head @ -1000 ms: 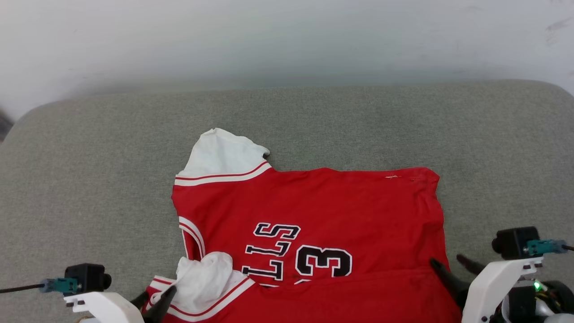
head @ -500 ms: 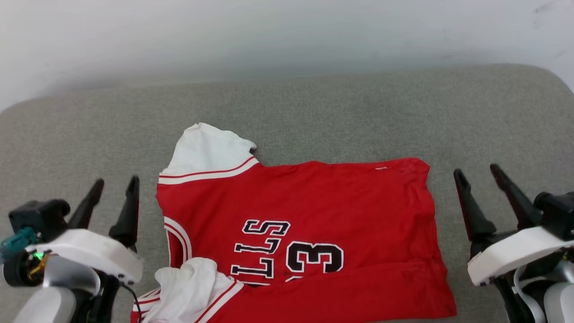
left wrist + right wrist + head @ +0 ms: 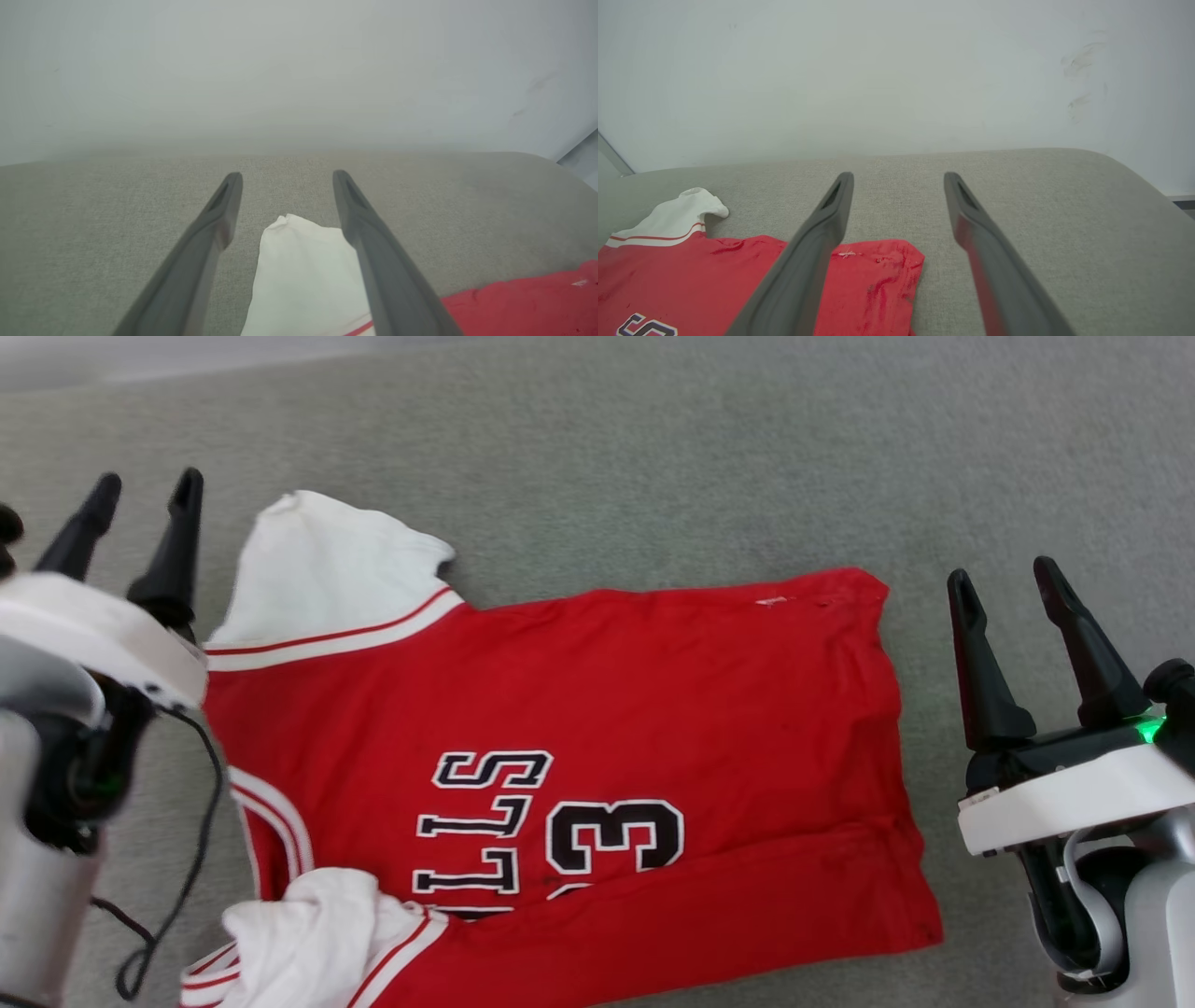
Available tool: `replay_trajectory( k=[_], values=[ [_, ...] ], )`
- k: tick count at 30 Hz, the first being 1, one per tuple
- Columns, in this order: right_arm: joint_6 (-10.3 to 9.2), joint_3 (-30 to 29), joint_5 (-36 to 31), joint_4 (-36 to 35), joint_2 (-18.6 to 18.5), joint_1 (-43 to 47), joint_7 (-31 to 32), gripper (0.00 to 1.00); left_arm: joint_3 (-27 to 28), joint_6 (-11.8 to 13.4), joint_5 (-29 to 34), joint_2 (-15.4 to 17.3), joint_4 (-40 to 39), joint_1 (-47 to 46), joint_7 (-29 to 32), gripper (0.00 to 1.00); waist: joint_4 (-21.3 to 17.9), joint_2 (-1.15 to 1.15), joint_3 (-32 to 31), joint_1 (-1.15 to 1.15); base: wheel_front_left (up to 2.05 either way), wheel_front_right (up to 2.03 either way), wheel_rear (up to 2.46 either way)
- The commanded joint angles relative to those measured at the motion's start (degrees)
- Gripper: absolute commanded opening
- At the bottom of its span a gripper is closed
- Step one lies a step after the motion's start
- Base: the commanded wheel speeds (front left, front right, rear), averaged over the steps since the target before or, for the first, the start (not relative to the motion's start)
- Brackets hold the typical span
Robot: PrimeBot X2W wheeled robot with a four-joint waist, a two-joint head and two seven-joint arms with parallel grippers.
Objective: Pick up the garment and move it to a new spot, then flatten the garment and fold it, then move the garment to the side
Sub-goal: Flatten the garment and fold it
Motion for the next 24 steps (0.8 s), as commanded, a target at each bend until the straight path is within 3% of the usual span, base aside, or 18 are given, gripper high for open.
replay_trajectory(
  k=[1, 5, 9, 15, 19, 24],
  values=[
    [-0.02, 0.3, -0.5, 0.1, 0.5, -0.9, -0.4, 1.00, -0.2, -1.3, -0.7, 0.9, 1.7, -2.7, 2.0, 1.00, -2.9, 0.00, 3.2, -0.01, 0.00, 0.00, 0.00],
    [-0.01, 0.9, 0.1, 0.8, 1.2, -1.7, -0.9, 1.00, -1.8, -5.1, -3.3, 4.6, 6.5, -9.3, 11.5, 1.00, -4.9, 0.00, 4.5, -0.01, 0.00, 0.00, 0.00],
    [-0.02, 1.3, 0.6, 1.7, 1.6, -1.8, -1.4, 1.00, -3.7, -6.9, -6.1, 8.1, 10.3, -14.6, 23.8, 1.00, -6.9, 0.00, 5.5, -0.01, 0.00, 0.00, 0.00],
    [-0.02, 2.1, 1.7, 2.8, 2.0, -1.6, -2.5, 1.00, -5.0, -4.9, -10.3, 12.4, 13.3, -18.8, 40.3, 1.00, -9.4, 0.00, 7.6, -0.01, 0.00, 0.00, 0.00],
    [-0.01, 2.8, 2.3, 3.7, 2.2, -1.9, -3.3, 1.00, -5.7, -3.5, -10.9, 13.8, 14.0, -19.6, 45.1, 1.00, -10.4, 0.00, 9.5, -0.01, 0.00, 0.00, 0.00],
    [-0.01, 3.7, 4.1, 5.2, 2.2, -3.0, -4.5, 1.00, -5.8, -2.2, -12.6, 13.1, 16.0, -18.8, 47.8, 1.00, -11.4, 0.00, 11.1, -0.01, 0.00, 0.00, 0.00]
  ],
)
